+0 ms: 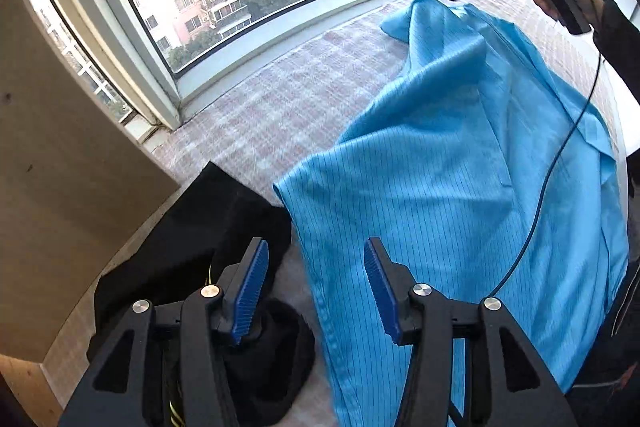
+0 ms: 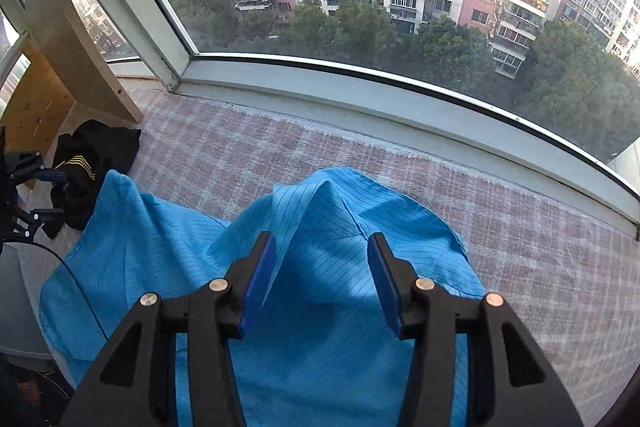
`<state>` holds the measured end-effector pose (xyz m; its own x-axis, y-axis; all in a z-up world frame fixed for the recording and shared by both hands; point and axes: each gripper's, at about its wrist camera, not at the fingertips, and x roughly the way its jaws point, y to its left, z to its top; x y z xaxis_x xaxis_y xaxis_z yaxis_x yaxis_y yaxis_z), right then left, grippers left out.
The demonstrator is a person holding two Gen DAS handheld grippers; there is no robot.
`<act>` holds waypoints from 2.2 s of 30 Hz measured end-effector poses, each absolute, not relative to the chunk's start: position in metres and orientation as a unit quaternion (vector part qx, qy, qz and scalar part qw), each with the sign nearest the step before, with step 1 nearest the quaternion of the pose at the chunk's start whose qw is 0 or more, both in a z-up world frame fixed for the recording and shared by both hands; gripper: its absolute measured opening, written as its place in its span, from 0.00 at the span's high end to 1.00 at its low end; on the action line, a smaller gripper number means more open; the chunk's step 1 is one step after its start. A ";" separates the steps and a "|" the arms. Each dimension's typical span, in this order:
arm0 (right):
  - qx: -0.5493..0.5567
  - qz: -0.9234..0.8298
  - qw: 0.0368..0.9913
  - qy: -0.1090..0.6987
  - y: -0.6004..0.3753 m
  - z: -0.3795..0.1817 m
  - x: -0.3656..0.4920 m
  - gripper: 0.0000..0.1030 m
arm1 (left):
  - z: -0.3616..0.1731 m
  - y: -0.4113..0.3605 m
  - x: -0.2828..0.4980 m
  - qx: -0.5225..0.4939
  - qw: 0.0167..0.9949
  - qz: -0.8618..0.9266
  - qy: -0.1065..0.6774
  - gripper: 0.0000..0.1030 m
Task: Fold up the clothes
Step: 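Grasp the coat hem with the right gripper while the left gripper grasps the coat edge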
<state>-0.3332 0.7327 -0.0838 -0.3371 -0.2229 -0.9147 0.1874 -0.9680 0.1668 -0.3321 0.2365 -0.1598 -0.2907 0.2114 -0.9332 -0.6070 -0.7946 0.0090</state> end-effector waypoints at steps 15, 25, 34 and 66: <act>0.609 -0.783 0.126 -0.023 0.716 -0.114 -0.363 0.47 | -0.236 0.291 -0.378 -0.576 0.328 0.695 0.280 0.92; 0.549 -0.821 0.149 -0.046 0.705 -0.102 -0.351 0.96 | -0.197 0.264 -0.339 -0.511 0.298 0.770 0.239 0.98; 0.516 -0.845 0.074 -0.121 0.740 -0.129 -0.396 0.96 | -0.211 0.224 -0.352 -0.528 0.226 0.793 0.204 0.98; 0.575 -0.806 0.082 0.118 0.752 -0.162 -0.394 0.99 | -0.239 0.241 -0.353 -0.554 0.207 0.763 0.261 0.93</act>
